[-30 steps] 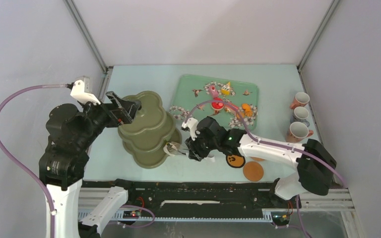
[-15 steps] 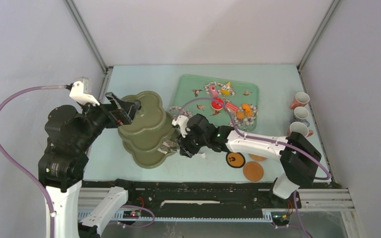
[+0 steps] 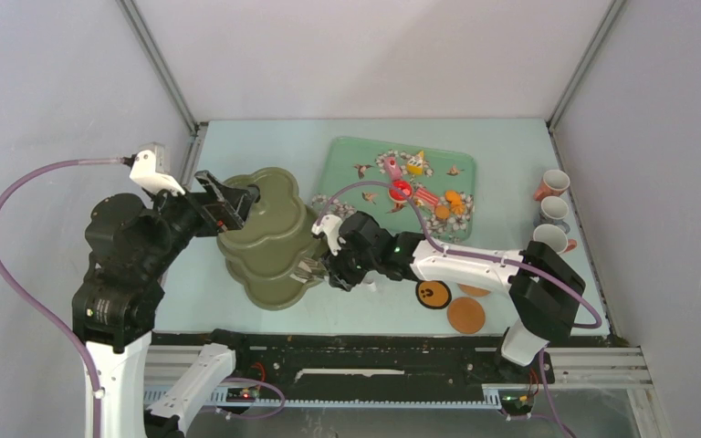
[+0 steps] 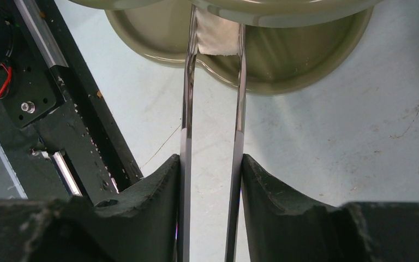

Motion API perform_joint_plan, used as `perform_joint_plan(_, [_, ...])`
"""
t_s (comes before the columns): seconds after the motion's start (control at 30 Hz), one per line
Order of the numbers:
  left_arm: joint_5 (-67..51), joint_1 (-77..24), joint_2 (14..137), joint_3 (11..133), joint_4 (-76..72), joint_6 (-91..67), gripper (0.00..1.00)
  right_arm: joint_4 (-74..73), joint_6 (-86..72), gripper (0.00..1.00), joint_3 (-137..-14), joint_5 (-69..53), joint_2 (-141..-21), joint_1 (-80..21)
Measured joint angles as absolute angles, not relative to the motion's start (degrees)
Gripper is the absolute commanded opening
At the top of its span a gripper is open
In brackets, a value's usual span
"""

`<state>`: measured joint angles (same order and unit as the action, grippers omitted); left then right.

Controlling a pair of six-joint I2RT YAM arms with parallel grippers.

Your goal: Serve the afternoon tea

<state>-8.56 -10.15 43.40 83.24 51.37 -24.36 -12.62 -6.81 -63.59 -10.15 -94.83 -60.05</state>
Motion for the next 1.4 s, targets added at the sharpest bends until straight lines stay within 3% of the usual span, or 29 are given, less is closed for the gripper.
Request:
perform_joint_plan(0.8, [-8.12, -10.17, 43.24, 83.2, 51.37, -24.34, 0.98, -18.39, -6.48, 0.48, -63.59, -7.68, -89.1, -60.86])
perform_joint_plan(1.4, [-8.12, -10.17, 42.63, 82.87, 51.33, -24.36, 0.98, -20.67, -10.26, 0.33, -55.64, -5.54, -84.05, -60.9])
